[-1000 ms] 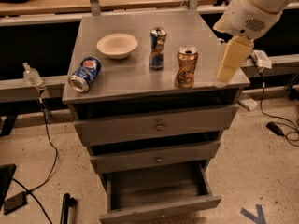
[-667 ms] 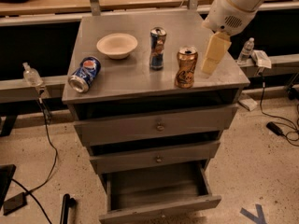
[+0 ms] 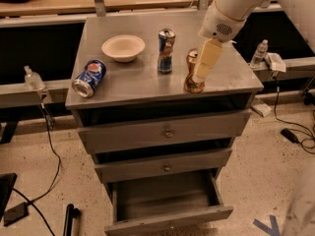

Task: Place orange can into bottom drawer

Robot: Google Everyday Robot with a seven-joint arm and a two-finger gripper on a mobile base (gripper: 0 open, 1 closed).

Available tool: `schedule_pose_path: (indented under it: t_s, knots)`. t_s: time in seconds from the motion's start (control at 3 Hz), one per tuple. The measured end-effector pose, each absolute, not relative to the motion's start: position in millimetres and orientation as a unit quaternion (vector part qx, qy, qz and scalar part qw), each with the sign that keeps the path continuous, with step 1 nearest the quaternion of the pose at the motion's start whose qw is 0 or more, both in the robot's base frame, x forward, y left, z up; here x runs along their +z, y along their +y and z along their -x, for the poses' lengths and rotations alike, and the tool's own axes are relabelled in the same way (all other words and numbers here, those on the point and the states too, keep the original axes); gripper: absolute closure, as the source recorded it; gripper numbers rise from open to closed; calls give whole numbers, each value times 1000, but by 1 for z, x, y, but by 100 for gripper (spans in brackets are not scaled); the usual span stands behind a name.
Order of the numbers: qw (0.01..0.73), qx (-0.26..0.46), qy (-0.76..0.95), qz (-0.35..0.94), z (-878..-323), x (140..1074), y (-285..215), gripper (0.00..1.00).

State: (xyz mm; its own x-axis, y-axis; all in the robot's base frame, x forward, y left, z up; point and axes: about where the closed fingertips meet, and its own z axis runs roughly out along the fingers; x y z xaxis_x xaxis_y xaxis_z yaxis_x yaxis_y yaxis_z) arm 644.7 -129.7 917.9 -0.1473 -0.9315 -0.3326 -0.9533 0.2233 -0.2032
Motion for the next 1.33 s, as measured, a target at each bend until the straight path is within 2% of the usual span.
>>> schedule_pose_path:
  t_s: [0.33, 0.67, 1.33]
  knots:
    - [188, 41, 758, 624, -648, 902, -120, 0]
    - [187, 42, 757, 624, -649, 899, -118, 13]
    - [192, 52, 755, 625, -651, 896, -116, 61]
